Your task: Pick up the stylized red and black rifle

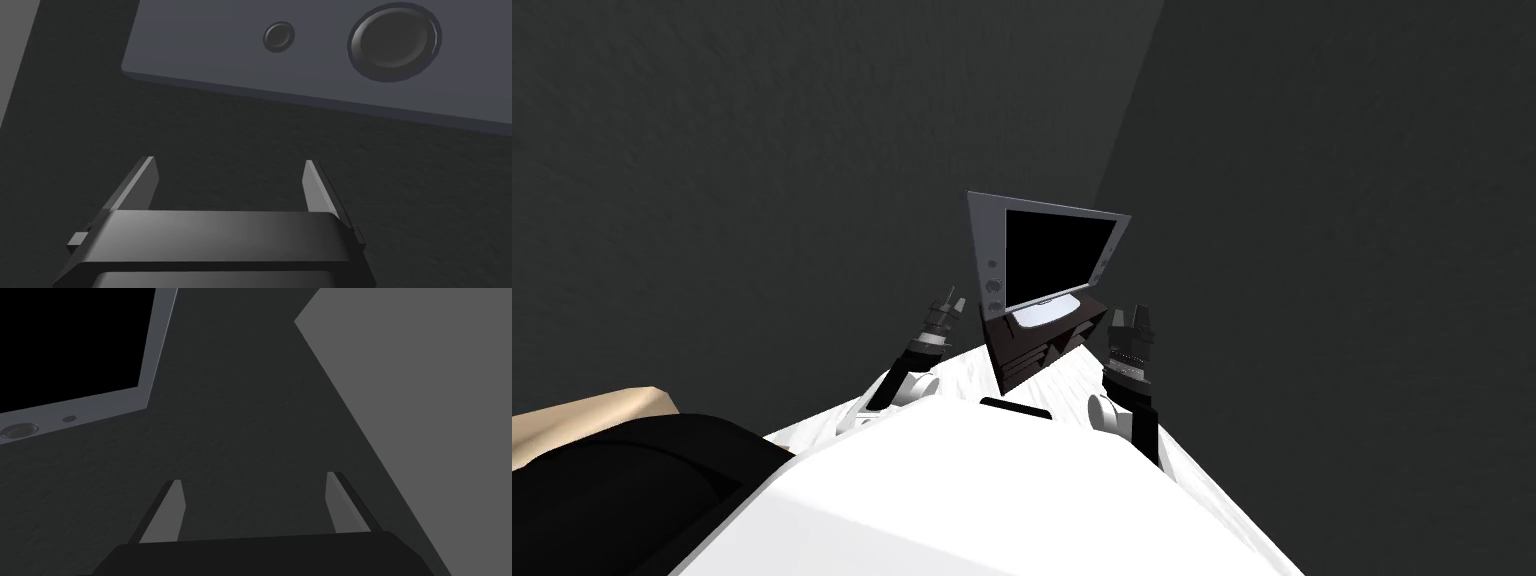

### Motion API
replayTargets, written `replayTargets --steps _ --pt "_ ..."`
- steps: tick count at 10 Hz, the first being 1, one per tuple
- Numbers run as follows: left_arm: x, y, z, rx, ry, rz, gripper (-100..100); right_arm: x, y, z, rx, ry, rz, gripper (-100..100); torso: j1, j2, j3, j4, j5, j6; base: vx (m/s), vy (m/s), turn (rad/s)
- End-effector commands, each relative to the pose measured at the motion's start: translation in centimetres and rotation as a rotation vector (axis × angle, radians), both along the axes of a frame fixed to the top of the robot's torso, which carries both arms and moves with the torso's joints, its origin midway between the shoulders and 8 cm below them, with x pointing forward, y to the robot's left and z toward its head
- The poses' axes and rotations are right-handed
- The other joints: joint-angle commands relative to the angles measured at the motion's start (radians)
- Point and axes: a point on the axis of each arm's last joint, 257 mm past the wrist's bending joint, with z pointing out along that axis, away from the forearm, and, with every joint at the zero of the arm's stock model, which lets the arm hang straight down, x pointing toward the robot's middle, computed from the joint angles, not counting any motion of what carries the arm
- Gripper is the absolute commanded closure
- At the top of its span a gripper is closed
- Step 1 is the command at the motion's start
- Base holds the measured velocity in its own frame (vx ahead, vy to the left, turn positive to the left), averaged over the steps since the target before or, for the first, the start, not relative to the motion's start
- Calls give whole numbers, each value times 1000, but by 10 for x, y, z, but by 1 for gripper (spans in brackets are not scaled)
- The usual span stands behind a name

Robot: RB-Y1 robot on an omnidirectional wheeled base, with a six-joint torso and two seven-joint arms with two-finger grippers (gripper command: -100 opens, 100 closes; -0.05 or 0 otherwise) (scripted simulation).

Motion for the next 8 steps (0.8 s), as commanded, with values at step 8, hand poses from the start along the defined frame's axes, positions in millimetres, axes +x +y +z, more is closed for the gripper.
replayTargets --steps 8 --pt "11 -3 -96 -61 268 -139 -100 0 0 0 0 0 0 0 1 -3 -2 -1 0 0 16 -142 -79"
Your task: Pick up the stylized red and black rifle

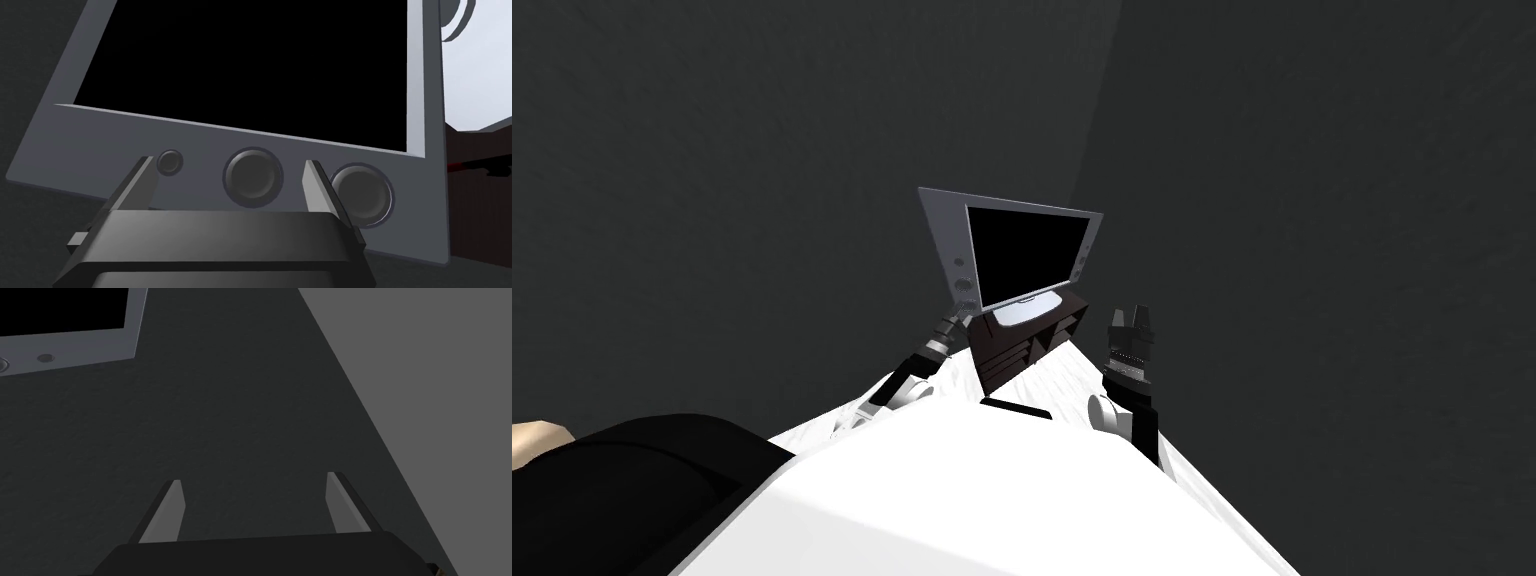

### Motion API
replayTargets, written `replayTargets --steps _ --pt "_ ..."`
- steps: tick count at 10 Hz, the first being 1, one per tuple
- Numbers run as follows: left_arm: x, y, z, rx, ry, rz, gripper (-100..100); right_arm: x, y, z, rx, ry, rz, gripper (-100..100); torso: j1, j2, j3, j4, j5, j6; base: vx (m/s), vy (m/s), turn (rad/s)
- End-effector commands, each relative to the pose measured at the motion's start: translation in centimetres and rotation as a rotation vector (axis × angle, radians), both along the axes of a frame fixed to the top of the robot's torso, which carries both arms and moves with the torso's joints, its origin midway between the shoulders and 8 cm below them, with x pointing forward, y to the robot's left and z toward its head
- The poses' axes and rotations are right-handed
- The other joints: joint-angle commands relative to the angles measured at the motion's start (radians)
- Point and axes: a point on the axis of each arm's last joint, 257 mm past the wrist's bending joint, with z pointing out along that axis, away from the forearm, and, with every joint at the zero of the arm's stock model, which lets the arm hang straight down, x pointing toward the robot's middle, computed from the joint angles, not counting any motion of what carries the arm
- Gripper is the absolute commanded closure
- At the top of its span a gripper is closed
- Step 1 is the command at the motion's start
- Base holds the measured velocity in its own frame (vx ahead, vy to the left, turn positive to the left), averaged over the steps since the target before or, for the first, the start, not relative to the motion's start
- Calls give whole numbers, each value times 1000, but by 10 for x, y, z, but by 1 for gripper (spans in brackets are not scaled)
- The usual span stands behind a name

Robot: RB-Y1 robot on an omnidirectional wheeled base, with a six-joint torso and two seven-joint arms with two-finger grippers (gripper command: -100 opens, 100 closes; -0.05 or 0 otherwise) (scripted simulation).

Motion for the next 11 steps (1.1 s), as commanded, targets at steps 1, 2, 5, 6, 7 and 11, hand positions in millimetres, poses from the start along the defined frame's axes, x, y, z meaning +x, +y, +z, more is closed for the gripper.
replayTargets --steps 1,2,5,6,7,11 --pt "-4 4 -24 -12 71 -19 -100 0 0 0 0 0 0 0 0 0 0 0 0 0 44 -124 -144" --pt "-7 7 -48 -26 135 -29 -100 0 0 0 0 0 0 0 0 0 0 0 0 1 49 -145 -174" --pt "-18 19 -98 -26 277 -49 -100 0 0 0 0 0 0 0 1 0 0 0 0 0 49 -121 -140" --pt "-18 20 -98 -16 279 -53 -100 0 0 0 0 0 0 0 -1 -1 -1 0 0 1 57 -106 -84" --pt "-27 27 -124 -16 353 -55 -100 0 0 0 0 0 0 0 0 -1 -1 0 0 0 54 -88 -137" --pt "-51 48 -176 -5 507 -51 -100 0 0 0 0 0 0 0 0 -2 -1 0 0 1 66 -93 -163"
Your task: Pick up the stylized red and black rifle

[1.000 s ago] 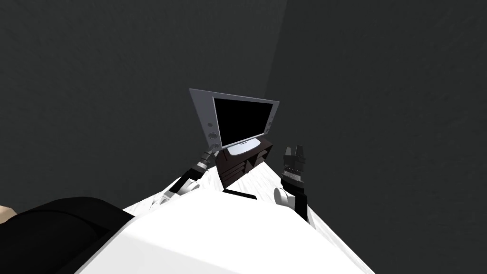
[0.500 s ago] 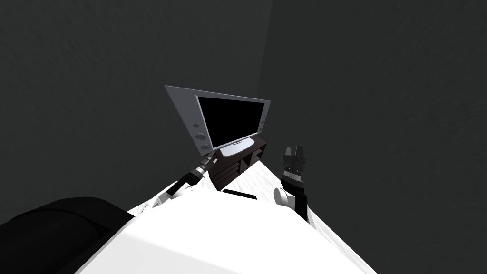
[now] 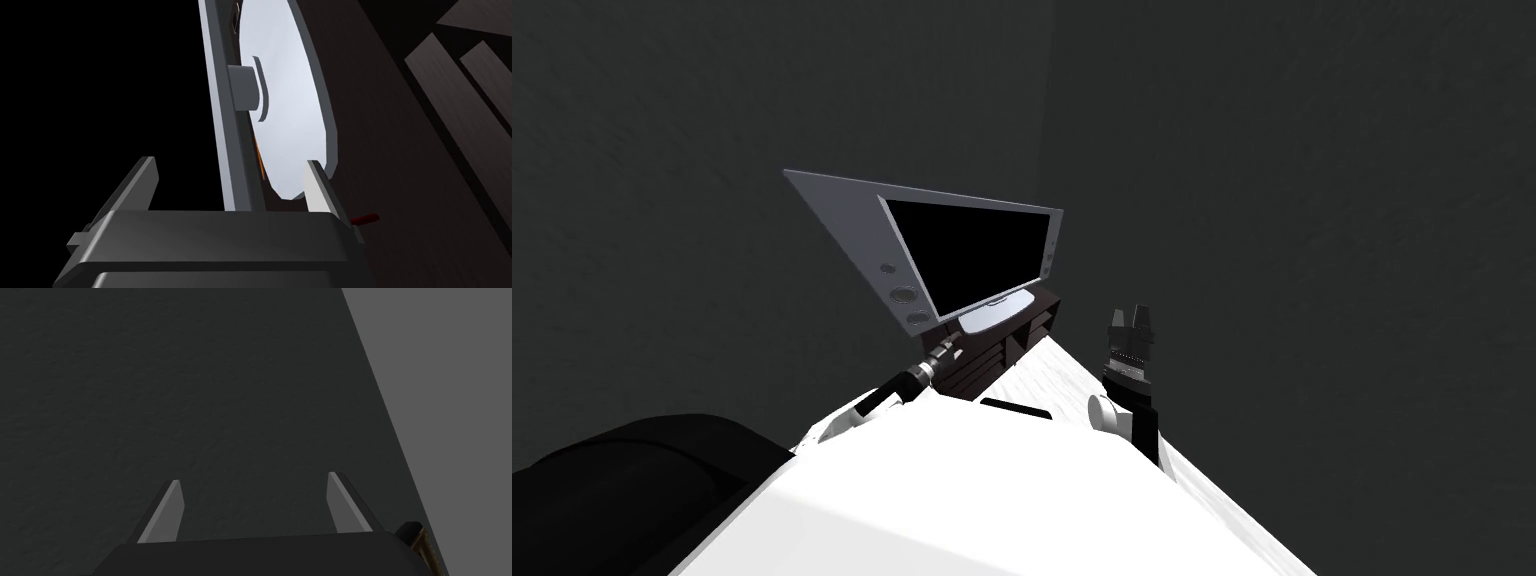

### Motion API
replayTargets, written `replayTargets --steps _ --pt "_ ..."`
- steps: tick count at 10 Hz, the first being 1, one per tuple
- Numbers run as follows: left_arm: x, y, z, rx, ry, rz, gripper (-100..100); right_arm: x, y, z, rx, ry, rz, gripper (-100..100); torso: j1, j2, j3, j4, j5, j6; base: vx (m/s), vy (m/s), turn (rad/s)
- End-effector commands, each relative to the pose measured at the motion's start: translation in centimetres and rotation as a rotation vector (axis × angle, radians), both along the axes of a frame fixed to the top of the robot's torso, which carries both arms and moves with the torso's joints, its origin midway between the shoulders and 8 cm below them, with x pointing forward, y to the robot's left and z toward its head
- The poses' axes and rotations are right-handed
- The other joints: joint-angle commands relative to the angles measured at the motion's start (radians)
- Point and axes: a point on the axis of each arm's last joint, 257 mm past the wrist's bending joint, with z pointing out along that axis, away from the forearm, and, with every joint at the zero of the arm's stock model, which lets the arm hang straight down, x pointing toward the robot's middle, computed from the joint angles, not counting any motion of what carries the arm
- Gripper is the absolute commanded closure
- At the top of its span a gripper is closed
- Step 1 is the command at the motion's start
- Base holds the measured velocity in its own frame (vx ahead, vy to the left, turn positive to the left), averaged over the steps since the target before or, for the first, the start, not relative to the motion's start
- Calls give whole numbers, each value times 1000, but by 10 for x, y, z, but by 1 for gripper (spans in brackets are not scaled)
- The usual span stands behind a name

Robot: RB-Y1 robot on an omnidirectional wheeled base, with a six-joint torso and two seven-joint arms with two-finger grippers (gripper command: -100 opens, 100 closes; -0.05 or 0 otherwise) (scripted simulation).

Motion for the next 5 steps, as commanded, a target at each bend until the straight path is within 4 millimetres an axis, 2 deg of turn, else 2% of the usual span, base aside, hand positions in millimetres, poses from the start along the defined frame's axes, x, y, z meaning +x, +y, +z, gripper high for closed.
replayTargets --steps 1,2,3,4,5 --pt "-20 17 -31 18 98 6 -100 0 0 0 0 0 0 0 0 0 0 0 0 0 89 -63 -163" --pt "-36 26 -52 25 168 9 -100 0 0 0 0 0 0 0 1 -1 0 0 0 1 130 -86 -340" --pt "-39 31 -55 34 177 13 -100 0 0 0 0 0 0 0 0 -3 -1 -1 0 1 98 -64 -87" --pt "-58 43 -78 40 252 25 -100 0 0 0 0 0 0 0 1 -2 -1 0 0 0 82 -54 -184" --pt "-79 56 -97 57 326 31 -100 0 0 0 0 0 0 0 2 -1 -1 0 0 1 123 -59 -381"
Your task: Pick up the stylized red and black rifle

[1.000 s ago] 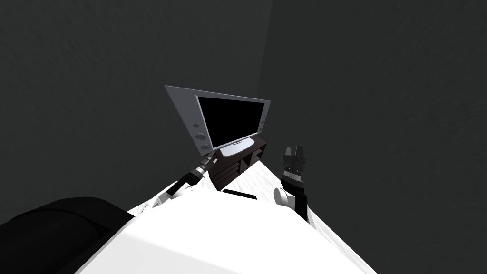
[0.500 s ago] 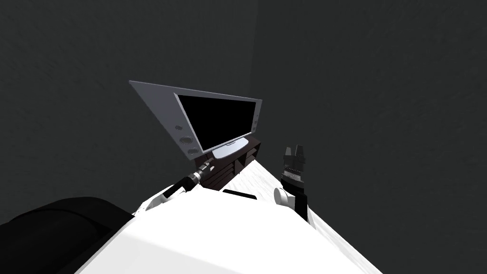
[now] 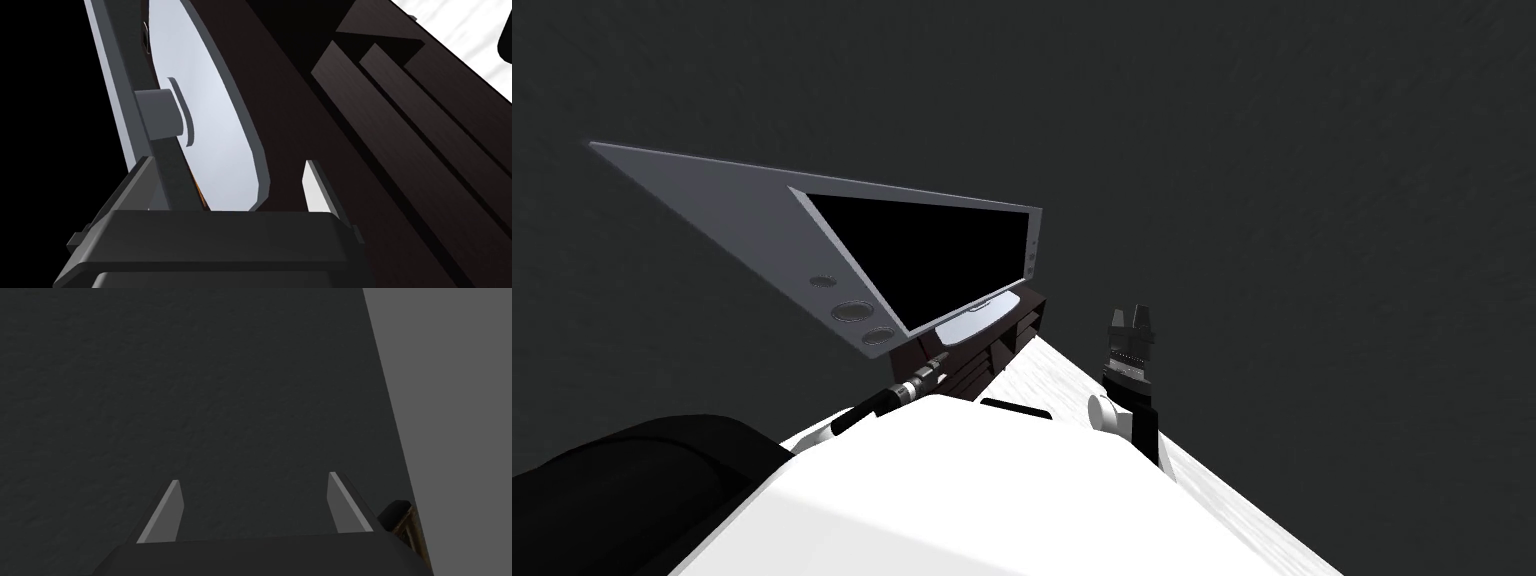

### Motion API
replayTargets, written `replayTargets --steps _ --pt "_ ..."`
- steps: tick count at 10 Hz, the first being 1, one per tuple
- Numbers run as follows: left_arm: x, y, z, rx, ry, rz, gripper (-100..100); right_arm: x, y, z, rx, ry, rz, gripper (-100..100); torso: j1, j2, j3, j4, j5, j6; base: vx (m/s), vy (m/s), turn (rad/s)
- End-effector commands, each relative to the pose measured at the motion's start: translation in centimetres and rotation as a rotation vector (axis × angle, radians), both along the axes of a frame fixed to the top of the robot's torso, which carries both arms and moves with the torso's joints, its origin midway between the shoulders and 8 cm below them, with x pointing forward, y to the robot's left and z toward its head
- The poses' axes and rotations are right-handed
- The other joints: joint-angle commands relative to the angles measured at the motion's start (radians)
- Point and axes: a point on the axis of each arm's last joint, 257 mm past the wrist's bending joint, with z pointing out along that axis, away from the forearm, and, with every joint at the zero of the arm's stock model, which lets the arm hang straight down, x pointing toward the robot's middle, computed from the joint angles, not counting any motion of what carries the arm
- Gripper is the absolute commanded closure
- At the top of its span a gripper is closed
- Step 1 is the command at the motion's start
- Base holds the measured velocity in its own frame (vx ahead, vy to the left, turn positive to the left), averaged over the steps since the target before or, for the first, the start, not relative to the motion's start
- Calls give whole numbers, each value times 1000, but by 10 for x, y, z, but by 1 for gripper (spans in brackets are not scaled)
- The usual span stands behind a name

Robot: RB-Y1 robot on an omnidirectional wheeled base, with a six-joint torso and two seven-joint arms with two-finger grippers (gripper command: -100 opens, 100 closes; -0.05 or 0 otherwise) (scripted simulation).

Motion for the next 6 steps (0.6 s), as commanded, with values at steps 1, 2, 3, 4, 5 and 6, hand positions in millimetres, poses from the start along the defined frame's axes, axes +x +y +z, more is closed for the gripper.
replayTargets --steps 1,2,3,4,5,6 --pt "-9 15 -16 24 51 -1 -100 0 0 0 0 0 0 0 0 0 0 0 0 0 90 -36 -84" --pt "-11 18 -18 28 56 3 -100 0 0 0 0 0 0 0 1 1 1 0 0 -1 30 -15 53" --pt "-33 33 -35 48 128 9 -100 0 0 0 0 0 0 0 2 4 2 1 0 -1 56 -20 -218" --pt "-58 51 -52 74 205 19 -100 0 0 0 0 0 0 0 2 4 2 1 1 0 134 -21 -335" --pt "-85 70 -67 100 279 31 -100 0 0 0 0 0 0 0 2 0 0 0 1 0 166 -31 -377" --pt "-86 73 -68 106 284 34 -100 0 0 0 0 0 0 0 2 -2 -1 0 0 0 98 -9 -120"
